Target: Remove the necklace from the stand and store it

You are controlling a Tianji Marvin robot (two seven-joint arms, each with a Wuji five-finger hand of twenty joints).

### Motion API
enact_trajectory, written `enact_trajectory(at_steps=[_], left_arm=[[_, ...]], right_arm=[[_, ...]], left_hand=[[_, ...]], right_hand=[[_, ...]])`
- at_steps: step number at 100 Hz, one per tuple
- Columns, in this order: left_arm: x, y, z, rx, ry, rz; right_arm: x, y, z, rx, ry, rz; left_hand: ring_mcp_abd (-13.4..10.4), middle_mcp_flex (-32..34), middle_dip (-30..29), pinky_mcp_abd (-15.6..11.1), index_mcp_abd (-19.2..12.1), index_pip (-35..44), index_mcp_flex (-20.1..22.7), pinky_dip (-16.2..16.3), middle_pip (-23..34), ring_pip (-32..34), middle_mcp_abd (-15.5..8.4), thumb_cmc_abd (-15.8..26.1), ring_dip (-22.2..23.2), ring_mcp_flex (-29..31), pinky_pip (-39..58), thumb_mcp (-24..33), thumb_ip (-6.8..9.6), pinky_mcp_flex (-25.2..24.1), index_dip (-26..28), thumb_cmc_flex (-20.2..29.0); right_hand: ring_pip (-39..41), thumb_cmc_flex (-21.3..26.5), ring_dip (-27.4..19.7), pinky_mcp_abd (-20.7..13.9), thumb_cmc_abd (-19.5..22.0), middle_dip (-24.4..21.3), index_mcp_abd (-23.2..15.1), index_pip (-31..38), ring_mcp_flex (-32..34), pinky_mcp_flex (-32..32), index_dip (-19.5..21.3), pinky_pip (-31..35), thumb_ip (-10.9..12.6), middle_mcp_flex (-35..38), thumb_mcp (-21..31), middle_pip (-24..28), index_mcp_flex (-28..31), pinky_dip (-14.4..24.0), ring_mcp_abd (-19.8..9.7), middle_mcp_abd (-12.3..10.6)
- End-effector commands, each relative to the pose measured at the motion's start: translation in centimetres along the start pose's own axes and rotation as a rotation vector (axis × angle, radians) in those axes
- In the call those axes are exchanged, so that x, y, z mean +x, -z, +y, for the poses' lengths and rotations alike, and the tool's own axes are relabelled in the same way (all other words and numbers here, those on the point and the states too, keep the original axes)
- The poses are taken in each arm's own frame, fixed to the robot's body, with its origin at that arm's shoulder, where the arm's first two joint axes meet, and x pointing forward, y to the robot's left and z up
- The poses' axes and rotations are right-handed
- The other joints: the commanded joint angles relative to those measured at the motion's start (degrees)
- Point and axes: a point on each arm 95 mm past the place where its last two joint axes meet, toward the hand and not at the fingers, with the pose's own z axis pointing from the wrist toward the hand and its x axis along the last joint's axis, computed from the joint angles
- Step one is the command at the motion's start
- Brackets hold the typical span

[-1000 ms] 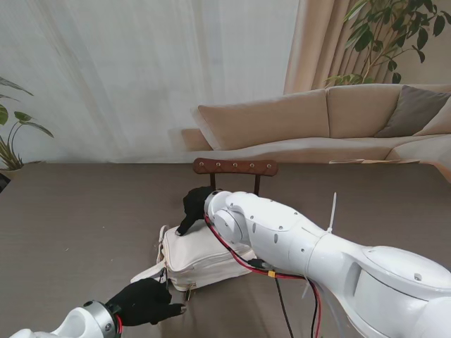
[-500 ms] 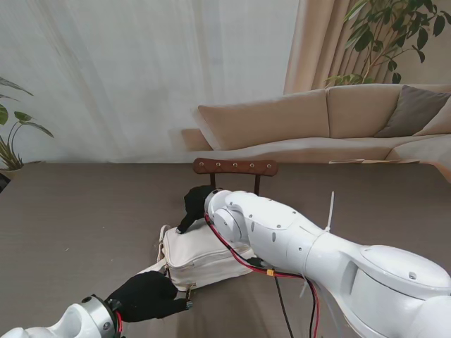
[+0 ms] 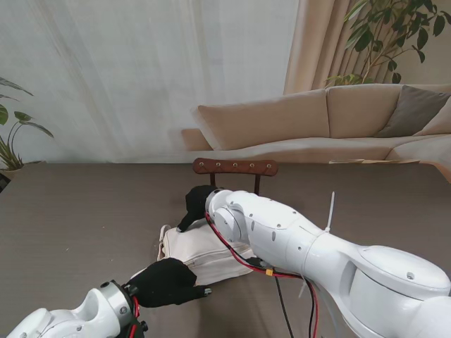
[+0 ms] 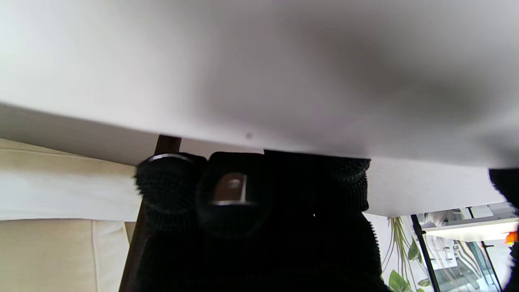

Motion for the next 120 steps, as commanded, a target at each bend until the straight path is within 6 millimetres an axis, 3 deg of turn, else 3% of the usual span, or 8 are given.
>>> enact_trajectory(at_steps=[1, 9, 19, 32, 42, 63, 82, 120], left_arm=[[0.3, -0.4, 0.0, -0.019, -0.001, 0.022], [0.3, -0.9, -0.1, -0.028, -0.001, 0.029], [0.1, -1.0, -0.3, -0.024, -0.014, 0.023], [-0.2, -0.5, -0.7, -0.011, -0.036, -0.005], [-0.5, -0.1, -0.9, -0.007, -0.05, -0.029], [-0.9, 1.0, -1.6, -0.025, -0.156, -0.086], [-1.0, 1.7, -2.3, -0.031, -0.237, -0.11], [-1.0, 2.8, -3.1, -0.066, -0.34, -0.157]], right_arm=[[-0.7, 0.1, -2.5, 0.058, 0.001, -0.023], [-0.7, 0.2, -2.5, 0.056, -0.005, -0.022], [-0.6, 0.4, -2.6, 0.045, -0.025, -0.017], [-0.5, 0.8, -2.7, 0.033, -0.034, 0.003], [-0.6, 1.2, -2.8, 0.031, -0.029, 0.016], [-1.0, 1.8, -2.5, 0.026, -0.018, 0.024], [-1.2, 2.5, -2.5, 0.024, -0.009, 0.035], [-1.0, 3.9, -2.4, 0.005, 0.009, 0.074]], left_hand=[[2.08, 2.52, 0.05, -2.78, -0.86, 3.07, 2.39, 0.29, 1.1, 0.13, -1.14, 0.15, 0.47, 0.27, 3.0, -0.86, 0.74, -0.53, 0.01, -0.05], [2.4, 2.14, -0.4, -2.93, -0.95, 1.84, 2.09, 0.19, 0.25, -1.16, -1.0, 0.24, 0.12, -0.49, 2.72, -0.97, 0.73, -0.95, -0.57, 0.03], [5.35, 0.44, -4.52, -3.65, -1.24, -5.59, 0.74, -1.08, -5.37, -11.78, -0.48, 0.4, -4.03, -1.61, 0.95, -1.16, 0.76, -3.11, -4.93, 0.79], [8.55, -4.19, -15.28, -5.14, -2.15, -24.04, -3.31, -6.01, -16.61, -30.64, 0.15, 0.46, -13.86, -5.57, -5.98, -2.14, 0.91, -8.33, -14.95, 1.67], [7.63, -6.88, -22.14, -6.14, -2.89, -33.41, -5.33, -8.81, -22.08, -34.27, 0.22, -0.58, -16.12, -11.02, -11.48, -1.57, 0.99, -11.24, -19.2, 1.12], [5.72, -10.42, -28.73, -7.42, -4.17, -42.8, -8.17, -11.6, -26.37, -37.53, -1.24, -3.02, -19.39, -17.49, -18.23, 0.35, 0.99, -13.59, -23.05, -2.37], [4.19, -13.57, -31.3, -8.62, -3.95, -48.5, -11.48, -12.87, -27.67, -38.94, -2.23, -5.67, -21.14, -20.97, -21.65, 0.97, 0.93, -14.1, -26.58, -4.97], [3.14, -17.01, -33.92, -8.71, -2.47, -53.4, -16.36, -14.36, -28.97, -40.28, -2.95, -9.72, -23.17, -24.82, -26.05, -0.53, 0.72, -14.61, -31.36, -8.34]], right_hand=[[2.02, 14.21, 0.62, -2.24, 5.92, -0.09, 1.06, 2.48, 2.59, -0.98, -0.45, 0.36, 6.89, -1.22, 13.09, -0.37, 1.61, 1.41, -2.04, 1.85], [2.03, 14.17, 0.62, -2.18, 5.79, -0.17, 1.0, 2.39, 2.59, -0.99, -0.61, 0.38, 6.82, -1.28, 13.09, -0.36, 1.47, 1.41, -1.98, 1.87], [1.33, 14.43, 0.29, -1.36, 4.58, -1.47, 1.08, 1.1, 2.56, -1.91, -4.55, 0.3, 4.48, -1.63, 13.3, -0.6, 0.51, 1.57, -1.29, 2.54], [-5.37, 16.88, -2.69, 1.72, 2.3, -5.7, -1.97, -2.44, 2.4, -6.2, -17.89, -1.13, -8.45, -5.17, 11.22, -3.02, -5.29, 2.19, 2.53, 2.71], [-13.59, 12.04, -6.06, 3.12, 1.98, -7.14, -3.55, -5.59, 1.71, -11.12, -22.52, -3.88, -12.7, -9.95, 10.11, -3.71, -12.22, 1.68, 4.41, 2.88], [-21.64, 7.65, -7.96, 4.62, 2.81, -9.64, -3.33, -8.39, -5.32, -17.51, -26.32, -7.3, -12.91, -17.62, 10.62, -4.94, -19.13, 0.54, 5.83, 3.55], [-33.61, 3.85, -13.09, 6.38, 4.58, -14.43, -2.26, -14.9, -12.91, -22.83, -25.49, -11.88, -11.84, -24.4, 10.93, -8.35, -24.94, -0.86, 7.56, 4.05], [-49.19, -0.82, -21.61, 8.59, 6.17, -22.67, -0.99, -23.15, -24.11, -30.48, -31.02, -20.67, -12.34, -35.11, 11.48, -14.78, -36.31, -3.7, 9.65, 4.88]])
